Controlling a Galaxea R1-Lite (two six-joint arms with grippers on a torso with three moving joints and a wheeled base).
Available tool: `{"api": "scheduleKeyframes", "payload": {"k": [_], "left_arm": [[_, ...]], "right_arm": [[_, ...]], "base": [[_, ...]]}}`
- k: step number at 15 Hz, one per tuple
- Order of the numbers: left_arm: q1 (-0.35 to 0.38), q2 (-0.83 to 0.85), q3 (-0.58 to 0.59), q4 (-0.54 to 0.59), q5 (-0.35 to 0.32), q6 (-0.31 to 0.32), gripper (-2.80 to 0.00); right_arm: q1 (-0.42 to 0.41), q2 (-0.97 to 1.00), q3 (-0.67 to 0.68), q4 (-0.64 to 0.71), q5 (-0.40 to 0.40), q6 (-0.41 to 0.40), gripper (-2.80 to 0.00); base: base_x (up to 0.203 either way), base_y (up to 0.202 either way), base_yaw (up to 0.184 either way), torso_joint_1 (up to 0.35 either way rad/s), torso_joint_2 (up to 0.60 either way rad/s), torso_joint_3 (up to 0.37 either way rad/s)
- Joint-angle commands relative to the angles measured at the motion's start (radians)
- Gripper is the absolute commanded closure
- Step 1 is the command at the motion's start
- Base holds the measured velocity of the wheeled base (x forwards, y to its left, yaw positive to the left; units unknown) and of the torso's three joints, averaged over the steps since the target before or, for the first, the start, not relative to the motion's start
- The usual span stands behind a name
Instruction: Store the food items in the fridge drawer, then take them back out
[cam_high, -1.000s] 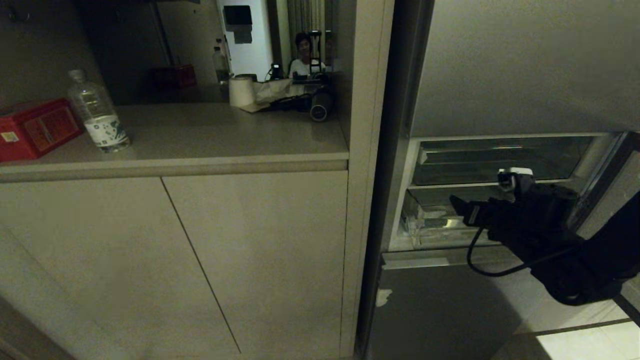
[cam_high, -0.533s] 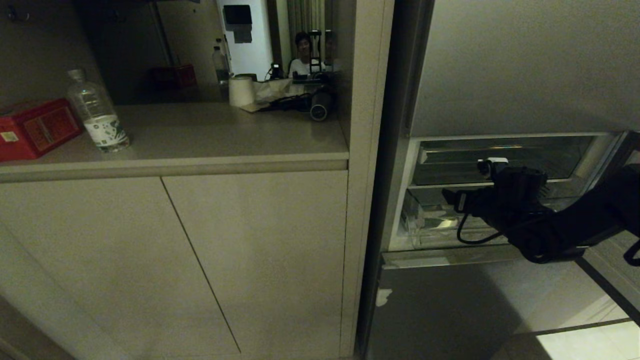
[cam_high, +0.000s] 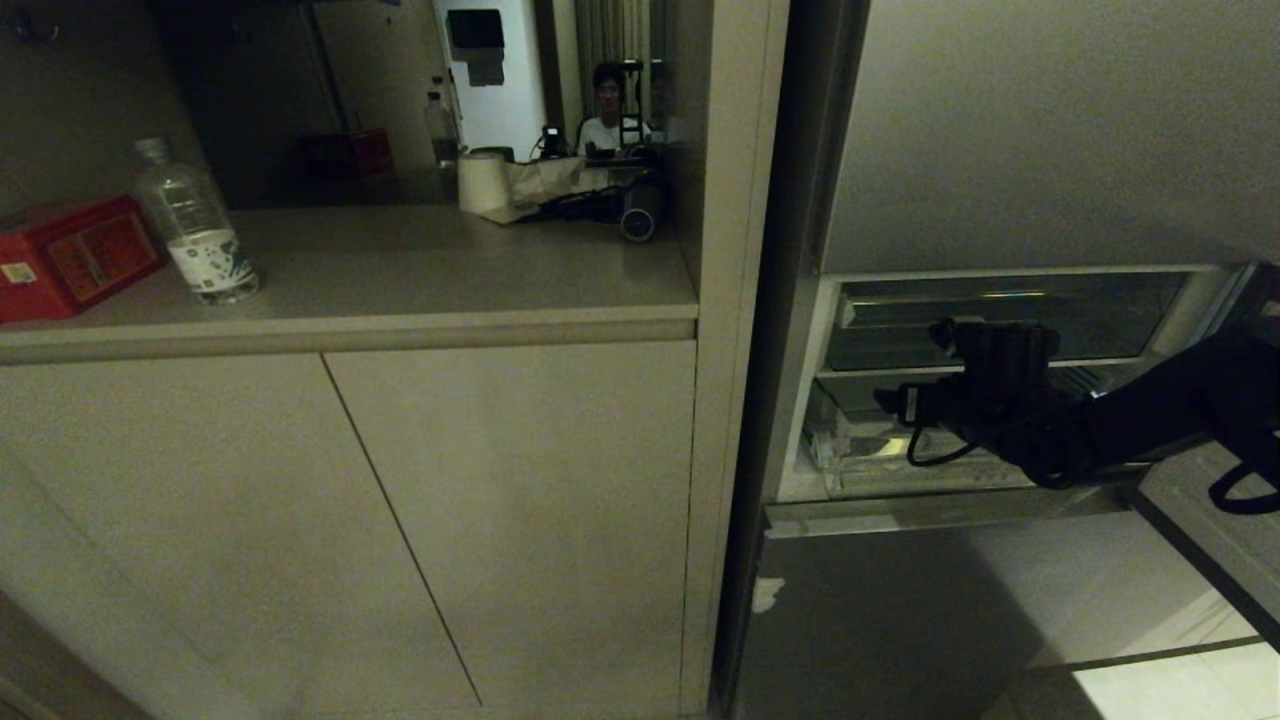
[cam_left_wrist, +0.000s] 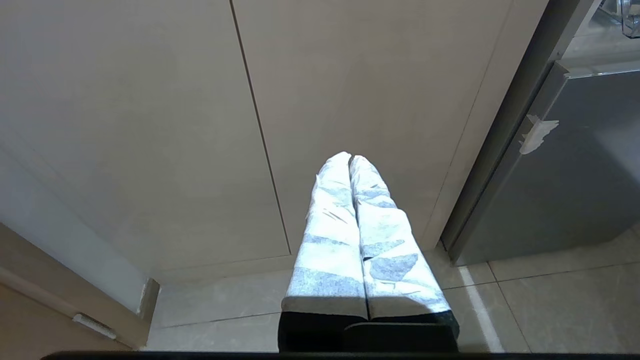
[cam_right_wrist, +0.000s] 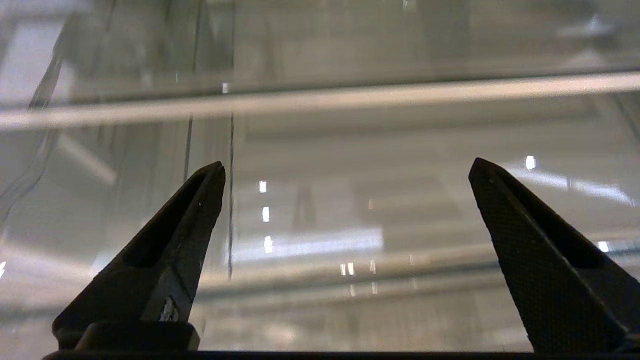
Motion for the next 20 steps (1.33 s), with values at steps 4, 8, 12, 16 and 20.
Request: {"api": "scheduleKeyframes", "payload": {"k": [4, 8, 12, 16, 20], "left_arm": [[0.0, 0.001, 0.0, 0.001, 0.0, 0.0, 0.0], [0.0, 0.001, 0.0, 0.001, 0.0, 0.0, 0.0], [0.0, 0.001, 0.0, 0.001, 0.0, 0.0, 0.0], [0.0, 0.001, 0.0, 0.001, 0.0, 0.0, 0.0], [0.0, 0.001, 0.0, 0.001, 0.0, 0.0, 0.0]], "right_arm": [[0.0, -0.142, -0.028, 0.401, -0.026, 0.002, -2.8], [-0.006, -0.17, -0.031, 0.543, -0.046, 0.007, -2.8], [-0.014, -0.261, 0.007, 0.671, -0.05, 0.016, -2.8], [-0.036, -0.346, 0.017, 0.878, -0.053, 0.025, -2.8], [-0.058, -0.368, 0.086, 0.883, -0.046, 0.022, -2.8]], "base": [[0.0, 0.0, 0.0, 0.0, 0.0, 0.0], [0.0, 0.0, 0.0, 0.0, 0.0, 0.0], [0.0, 0.0, 0.0, 0.0, 0.0, 0.0], [0.0, 0.0, 0.0, 0.0, 0.0, 0.0], [0.0, 0.0, 0.0, 0.0, 0.0, 0.0]]}}
